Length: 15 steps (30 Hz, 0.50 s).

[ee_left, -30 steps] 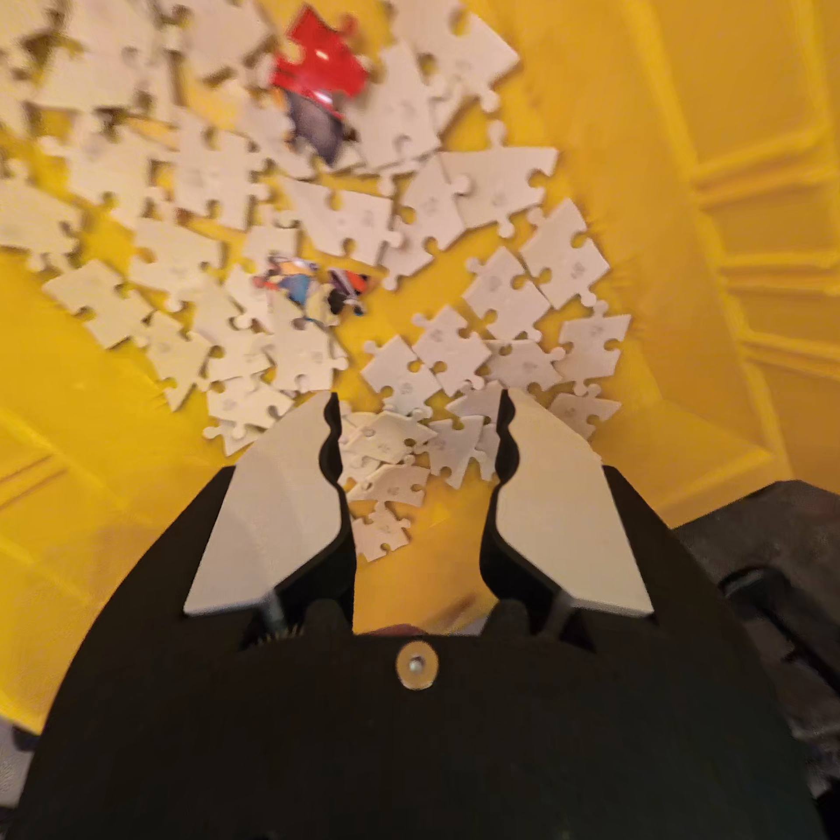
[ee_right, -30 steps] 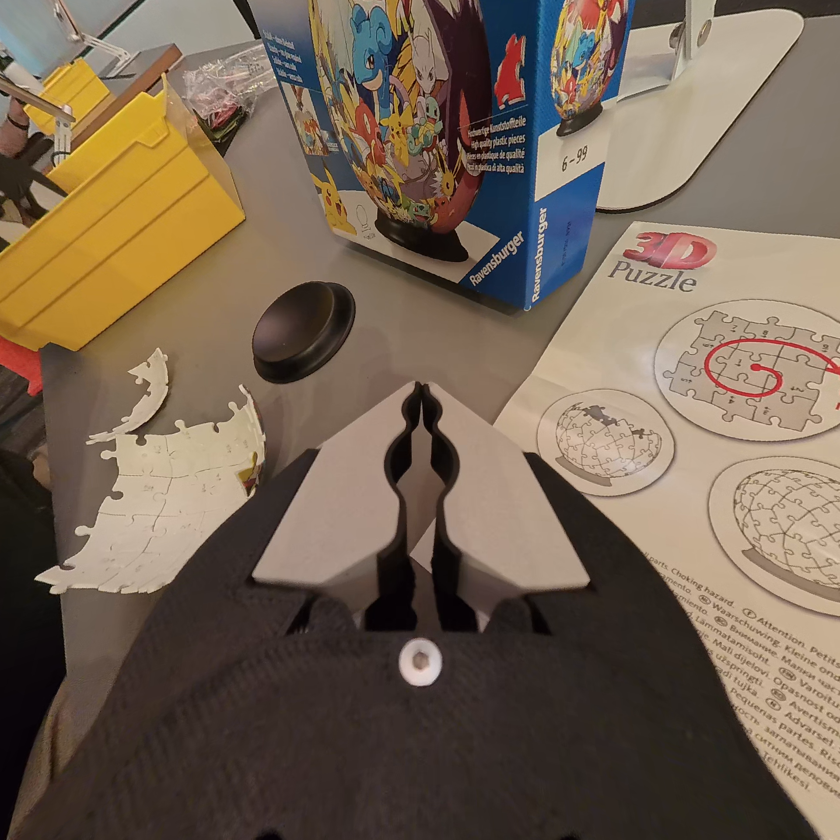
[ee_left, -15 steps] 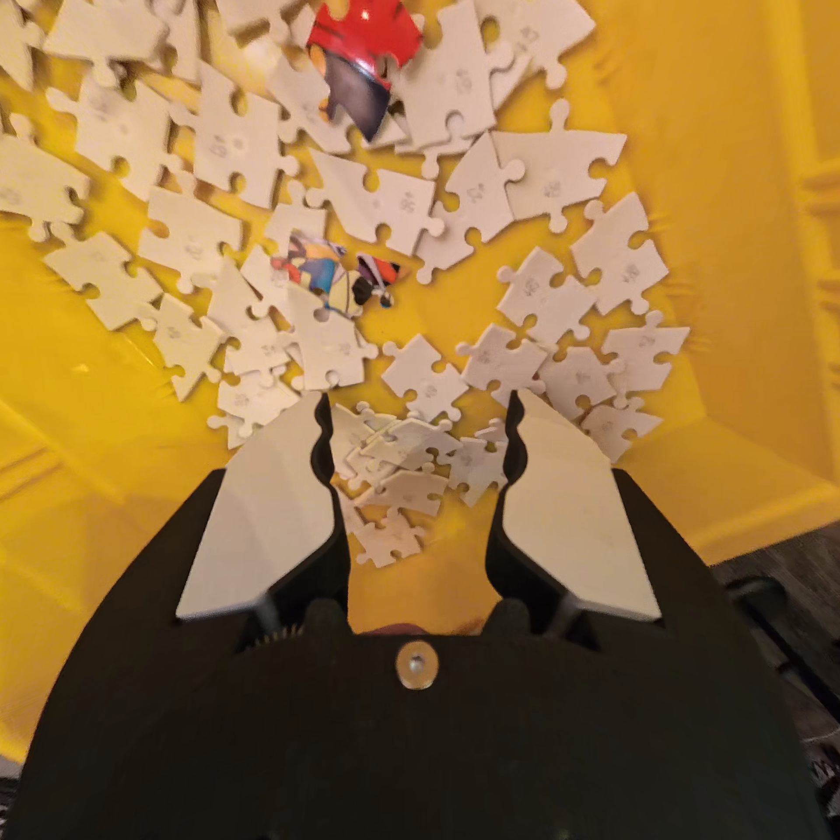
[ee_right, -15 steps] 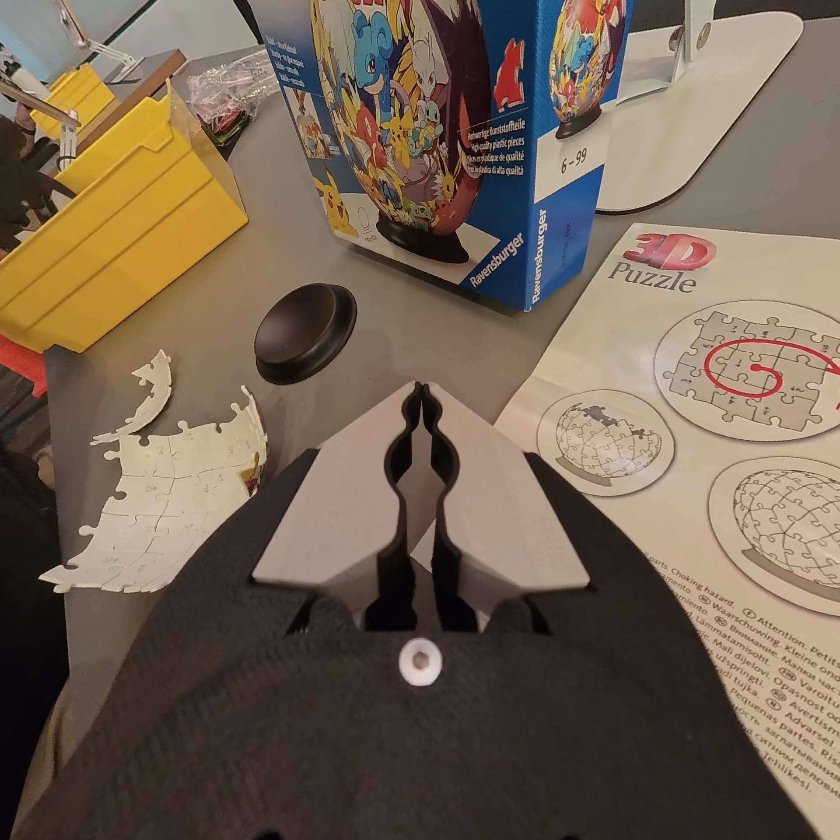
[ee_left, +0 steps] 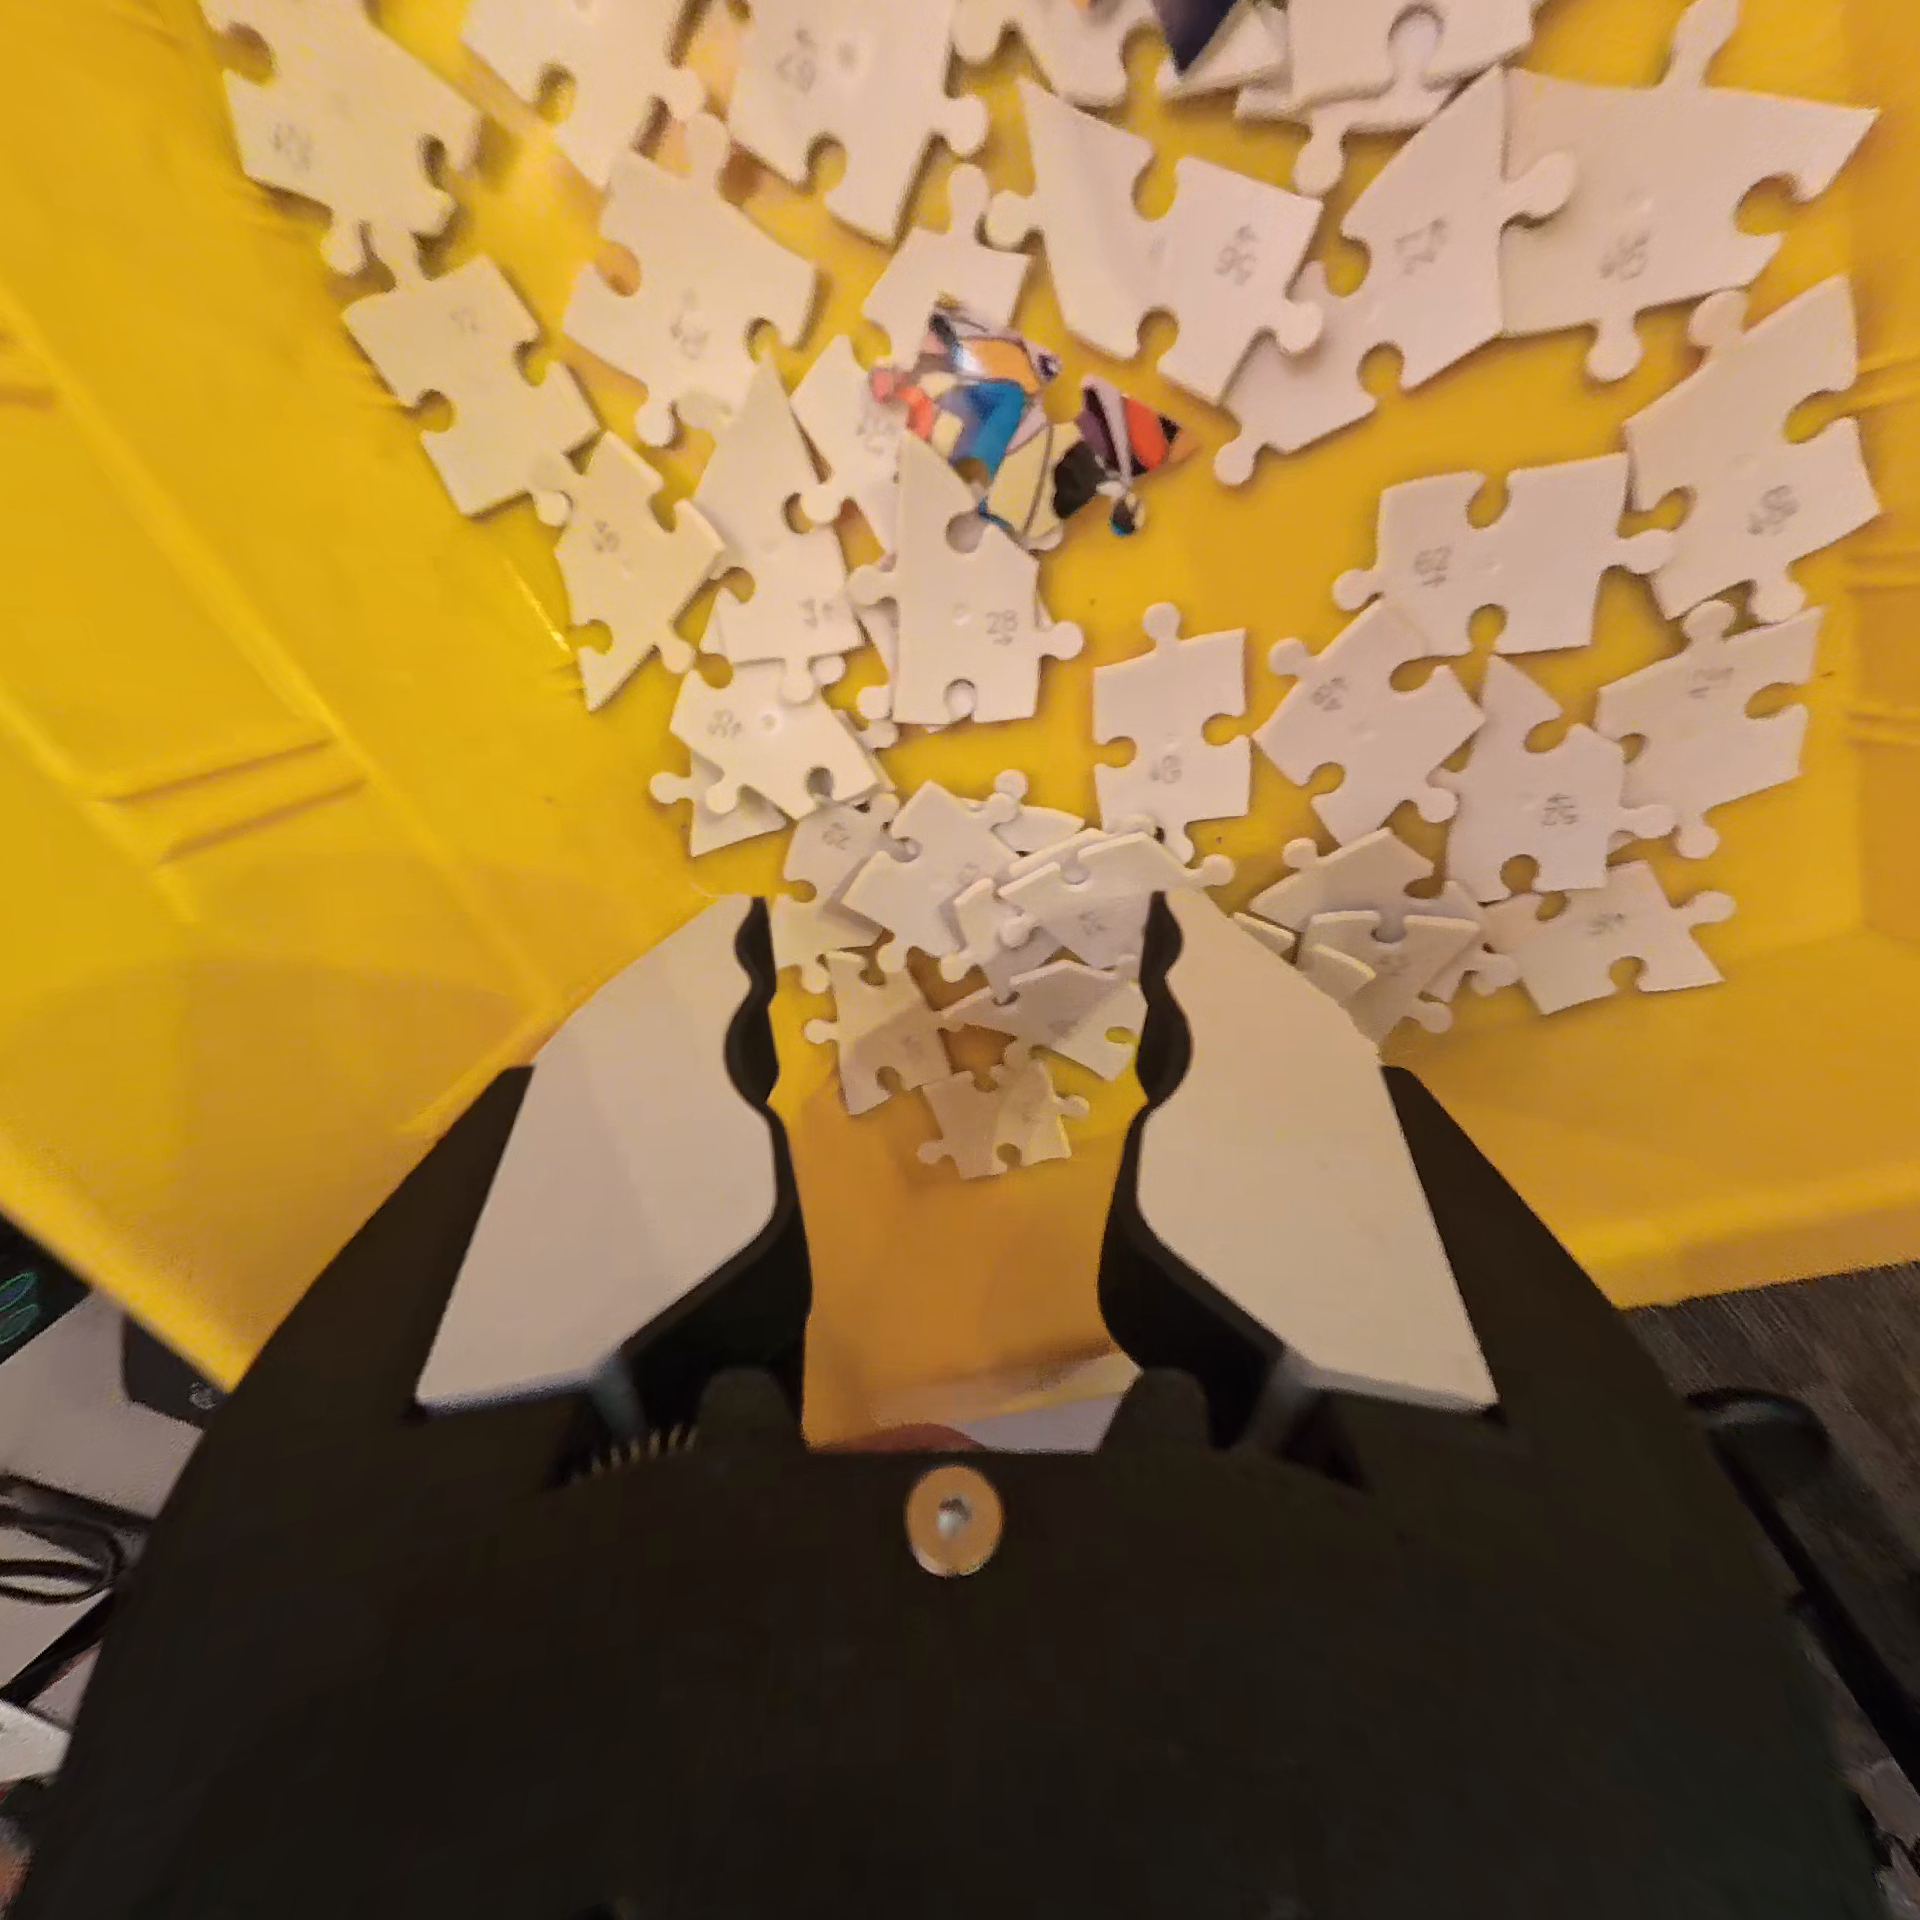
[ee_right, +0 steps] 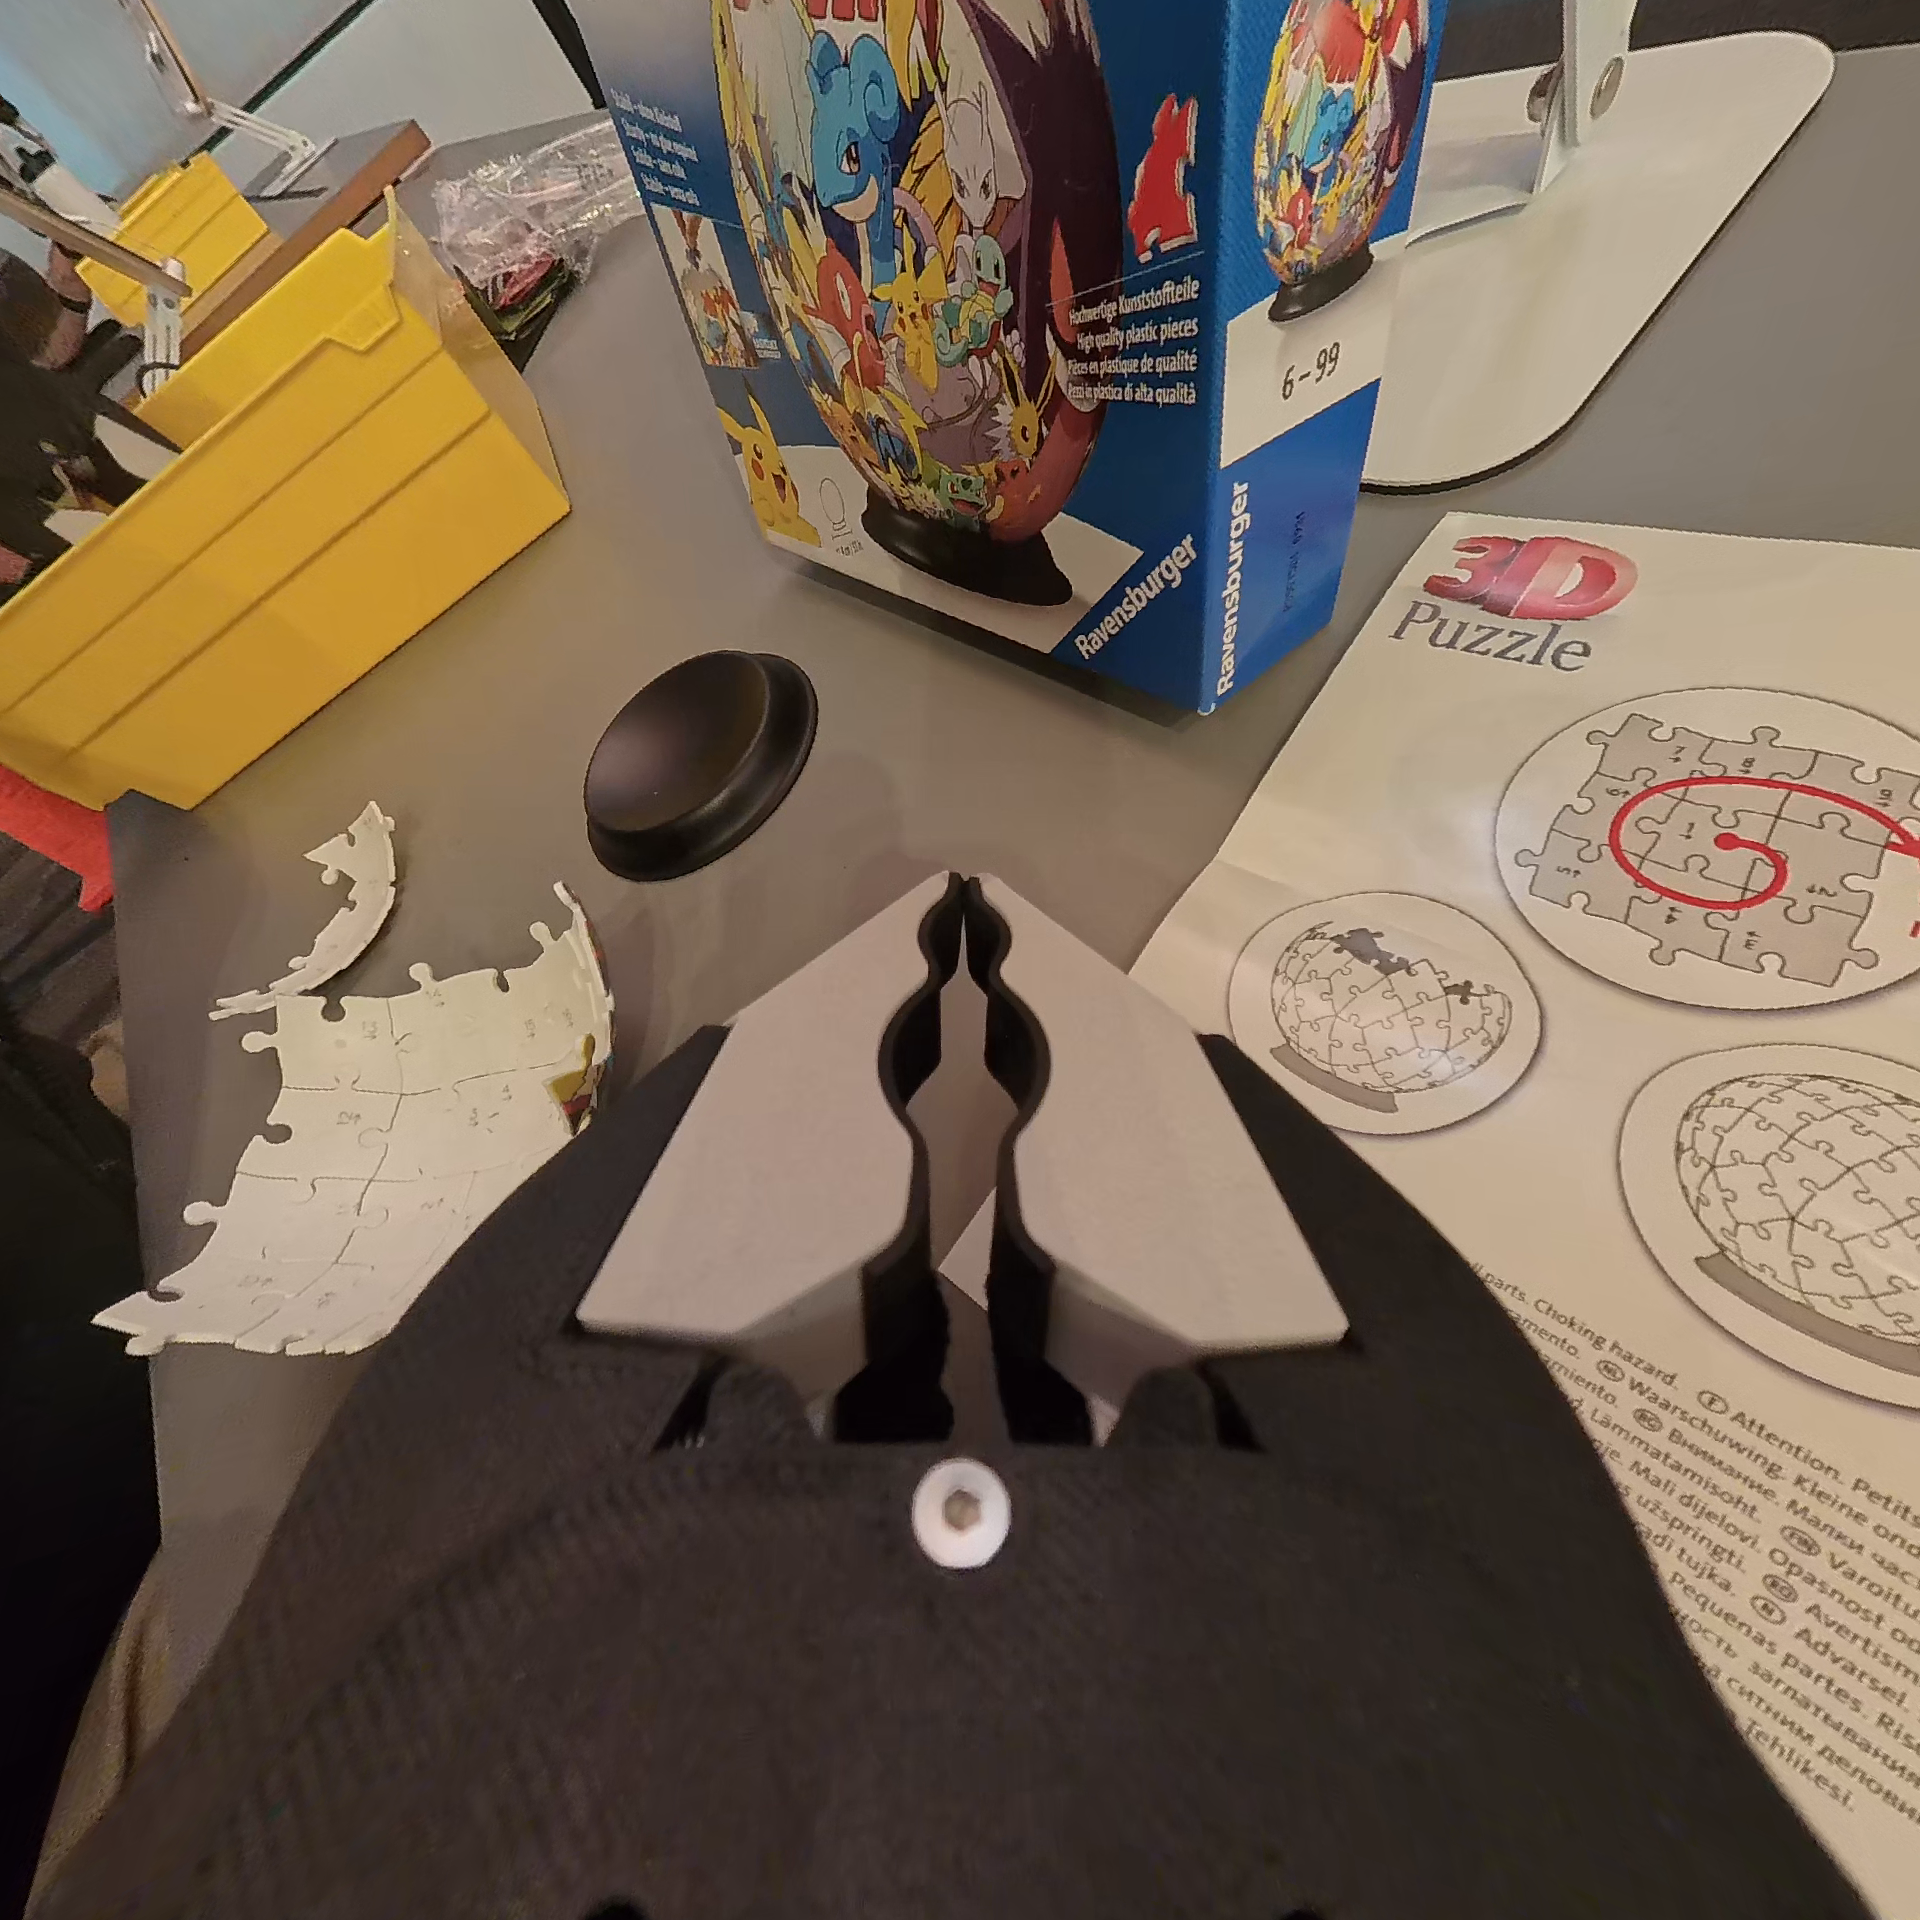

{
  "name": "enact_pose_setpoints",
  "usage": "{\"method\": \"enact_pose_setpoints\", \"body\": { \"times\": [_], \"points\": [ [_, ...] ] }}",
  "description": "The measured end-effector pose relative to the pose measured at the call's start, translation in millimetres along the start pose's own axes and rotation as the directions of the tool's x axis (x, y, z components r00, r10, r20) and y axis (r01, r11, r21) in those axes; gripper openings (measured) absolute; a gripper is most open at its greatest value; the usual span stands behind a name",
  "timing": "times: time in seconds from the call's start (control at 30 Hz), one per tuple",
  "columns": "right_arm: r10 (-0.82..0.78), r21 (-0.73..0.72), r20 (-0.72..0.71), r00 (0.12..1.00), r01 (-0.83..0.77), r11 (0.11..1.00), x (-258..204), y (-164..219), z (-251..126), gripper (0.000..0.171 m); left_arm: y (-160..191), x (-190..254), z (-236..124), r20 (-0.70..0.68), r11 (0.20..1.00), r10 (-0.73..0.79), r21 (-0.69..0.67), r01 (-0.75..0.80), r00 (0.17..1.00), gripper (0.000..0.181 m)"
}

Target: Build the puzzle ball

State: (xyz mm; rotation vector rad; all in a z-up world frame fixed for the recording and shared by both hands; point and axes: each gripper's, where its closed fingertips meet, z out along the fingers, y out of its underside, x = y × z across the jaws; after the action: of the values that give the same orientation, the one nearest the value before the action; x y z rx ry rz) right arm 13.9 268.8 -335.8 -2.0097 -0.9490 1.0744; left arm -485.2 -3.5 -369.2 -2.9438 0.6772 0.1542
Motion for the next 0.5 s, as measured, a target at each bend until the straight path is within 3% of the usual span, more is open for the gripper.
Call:
{"method": "enact_pose_setpoints", "body": {
  "times": [0.23, 0.3, 0.37, 0.5],
  "points": [
    [0.001, 0.002, 0.002, 1.000, -0.001, 1.000, 0, 0, 0, 0.000, 1, 40, -6, -0.194, 0.999, 0.051, 0.011, -0.050, 0.980, 0.050],
    [0.001, 0.003, 0.001, 1.000, -0.001, 1.000, 0, 0, 0, 0.000, -2, 51, -16, -0.264, 0.996, 0.075, 0.063, -0.060, 0.962, 0.031],
    [0.001, 0.005, 0.002, 1.000, -0.001, 1.000, 0, -1, 0, 0.000, -4, 37, -21, -0.220, 0.996, 0.030, 0.090, -0.011, 0.975, 0.030],
    [0.002, 0.007, 0.005, 1.000, -0.002, 1.000, 0, -1, -1, 0.000, 13, 7, -18, -0.098, 0.998, -0.059, 0.023, 0.061, 0.993, 0.035]
  ]
}}
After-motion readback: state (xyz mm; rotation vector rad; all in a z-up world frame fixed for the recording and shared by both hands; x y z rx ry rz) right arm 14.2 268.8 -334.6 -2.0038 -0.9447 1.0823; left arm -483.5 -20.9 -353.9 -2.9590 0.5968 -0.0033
